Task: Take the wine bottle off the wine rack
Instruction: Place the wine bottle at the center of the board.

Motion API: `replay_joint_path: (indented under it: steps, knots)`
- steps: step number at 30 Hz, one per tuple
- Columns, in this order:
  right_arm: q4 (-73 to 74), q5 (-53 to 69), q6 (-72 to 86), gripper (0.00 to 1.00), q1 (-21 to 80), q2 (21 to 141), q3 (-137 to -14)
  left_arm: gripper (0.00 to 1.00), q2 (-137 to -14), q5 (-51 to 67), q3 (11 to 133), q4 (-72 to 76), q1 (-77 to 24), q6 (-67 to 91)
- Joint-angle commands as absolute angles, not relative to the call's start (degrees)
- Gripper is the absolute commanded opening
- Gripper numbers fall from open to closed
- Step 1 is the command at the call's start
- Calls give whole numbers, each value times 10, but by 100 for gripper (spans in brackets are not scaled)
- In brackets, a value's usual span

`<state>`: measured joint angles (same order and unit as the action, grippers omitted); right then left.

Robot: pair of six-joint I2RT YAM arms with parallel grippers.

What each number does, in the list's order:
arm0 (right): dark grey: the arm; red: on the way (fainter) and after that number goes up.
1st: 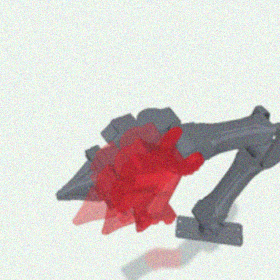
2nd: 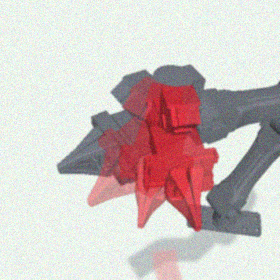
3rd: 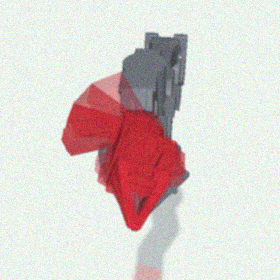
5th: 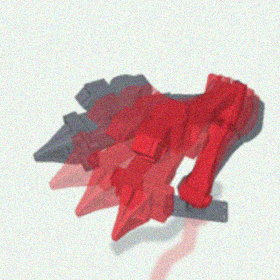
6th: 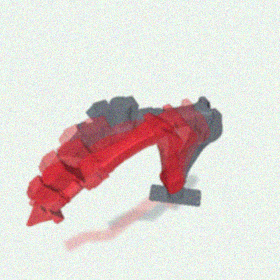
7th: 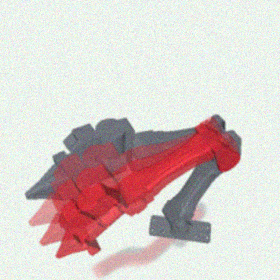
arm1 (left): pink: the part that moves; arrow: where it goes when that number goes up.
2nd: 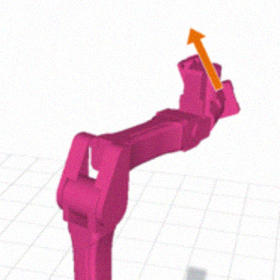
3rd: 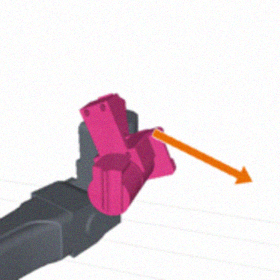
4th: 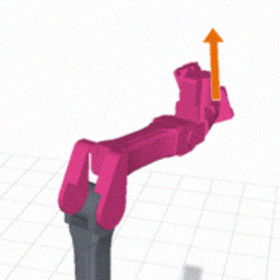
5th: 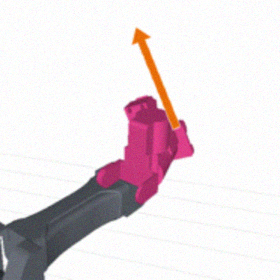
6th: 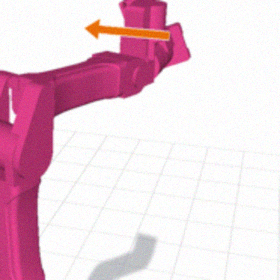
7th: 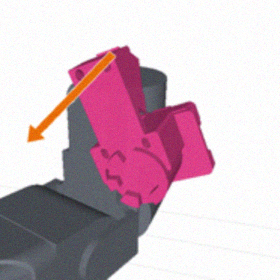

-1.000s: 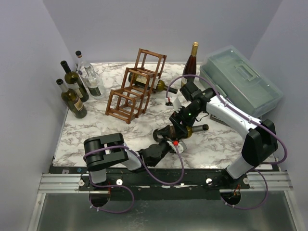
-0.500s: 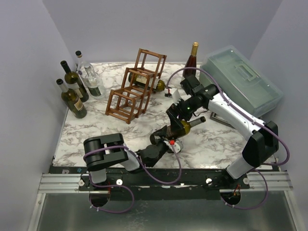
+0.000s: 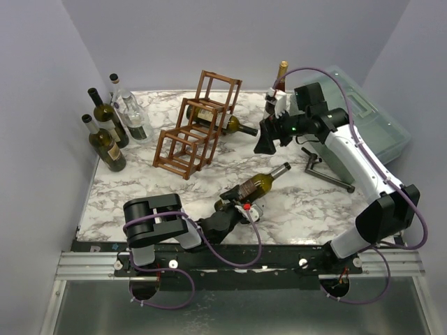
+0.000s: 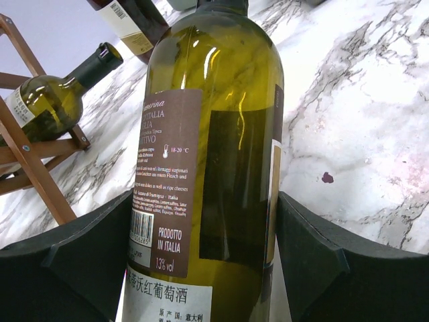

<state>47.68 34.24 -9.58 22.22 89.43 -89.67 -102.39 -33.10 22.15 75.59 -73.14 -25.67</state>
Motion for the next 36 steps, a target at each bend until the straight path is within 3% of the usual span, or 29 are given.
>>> replay_joint_path:
  steps: [1, 4, 6, 9, 16, 23, 33, 36]
  knots:
    - [373, 402, -3, 97, 170, 840, -811, 0, -1030, -351, 214, 808, -733, -208]
    - [267, 393, 101, 97, 136, 768, -725, 0, -1031, -360, 210, 817, -731, -189]
    - [196, 322, 187, 99, 128, 715, -669, 0, -1031, -369, 209, 823, -729, -173]
    - [184, 256, 265, 99, 119, 697, -635, 0, -1031, -377, 207, 833, -728, -156]
    - [44, 366, 365, 98, 104, 695, -498, 0, -1023, -379, 208, 840, -728, -131]
    - [-66, 374, 393, 96, 105, 719, -433, 0, -1014, -375, 210, 844, -728, -121]
    - [-198, 425, 430, 75, 105, 741, -383, 0, -1009, -370, 210, 850, -728, -106]
    - [-204, 429, 419, 62, 105, 740, -381, 0, -1006, -366, 210, 851, -728, -100]
